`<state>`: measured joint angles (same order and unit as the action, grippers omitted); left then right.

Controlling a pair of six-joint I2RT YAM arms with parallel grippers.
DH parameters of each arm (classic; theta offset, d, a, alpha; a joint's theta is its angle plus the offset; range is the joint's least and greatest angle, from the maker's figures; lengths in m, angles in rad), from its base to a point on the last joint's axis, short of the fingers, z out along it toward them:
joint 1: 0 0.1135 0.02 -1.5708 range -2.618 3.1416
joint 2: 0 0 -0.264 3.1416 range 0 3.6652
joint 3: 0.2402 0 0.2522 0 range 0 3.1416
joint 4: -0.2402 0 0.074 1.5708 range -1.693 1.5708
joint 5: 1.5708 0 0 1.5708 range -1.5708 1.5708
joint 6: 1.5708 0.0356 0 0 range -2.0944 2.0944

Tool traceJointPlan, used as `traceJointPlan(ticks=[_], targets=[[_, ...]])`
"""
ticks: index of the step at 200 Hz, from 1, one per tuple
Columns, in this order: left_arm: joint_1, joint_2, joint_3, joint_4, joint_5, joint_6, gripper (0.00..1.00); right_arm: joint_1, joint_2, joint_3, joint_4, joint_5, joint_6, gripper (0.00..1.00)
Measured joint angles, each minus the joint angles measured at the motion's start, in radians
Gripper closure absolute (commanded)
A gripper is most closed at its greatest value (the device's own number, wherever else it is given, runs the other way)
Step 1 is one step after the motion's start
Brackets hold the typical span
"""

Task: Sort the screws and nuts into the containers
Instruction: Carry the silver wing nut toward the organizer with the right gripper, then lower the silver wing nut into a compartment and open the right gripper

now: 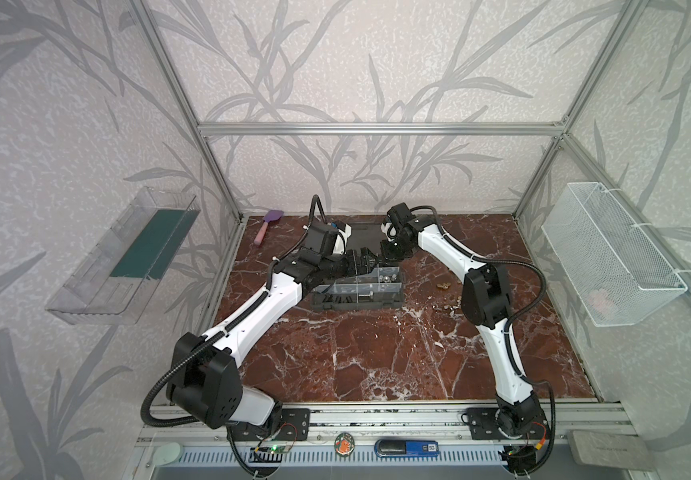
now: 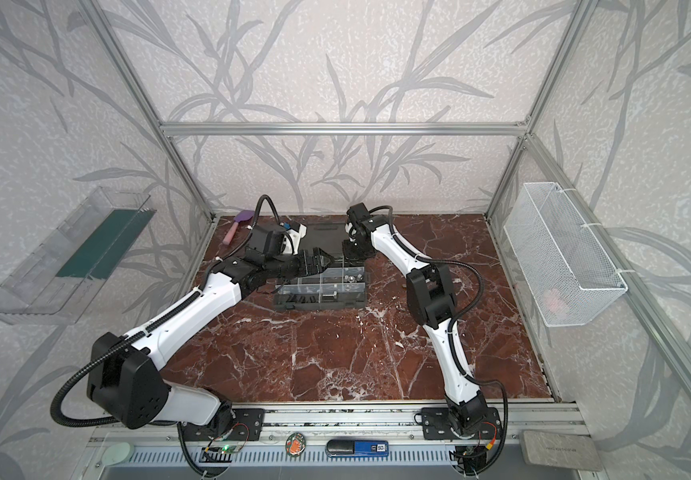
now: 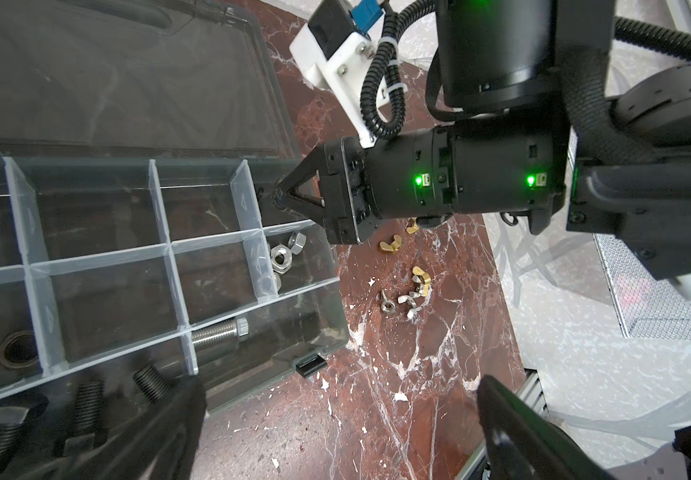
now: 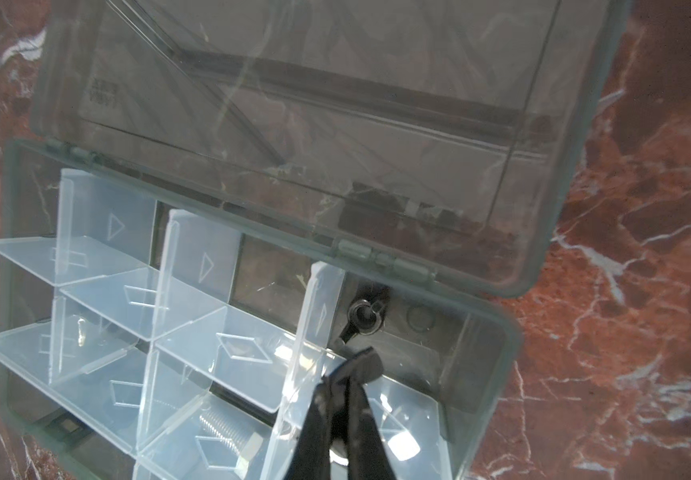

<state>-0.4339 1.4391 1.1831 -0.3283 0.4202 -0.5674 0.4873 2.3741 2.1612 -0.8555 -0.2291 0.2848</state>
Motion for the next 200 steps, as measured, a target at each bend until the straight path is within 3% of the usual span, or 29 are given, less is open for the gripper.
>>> traceJointPlan(ticks=[43,151,200], targets=[[0.012,-0.001,-0.008,-0.001,0.0,0.0,0.01,0.0,0.021,0.003,-0.016,0.0,0.006,0.8],[0.014,-0.025,-0.008,-0.002,0.0,-0.002,0.01,0.0,0.017,0.026,-0.054,0.012,-0.008,0.72],[0.011,-0.052,-0.021,-0.001,-0.004,-0.005,0.01,-0.01,-0.117,-0.046,-0.062,0.047,-0.034,0.65]])
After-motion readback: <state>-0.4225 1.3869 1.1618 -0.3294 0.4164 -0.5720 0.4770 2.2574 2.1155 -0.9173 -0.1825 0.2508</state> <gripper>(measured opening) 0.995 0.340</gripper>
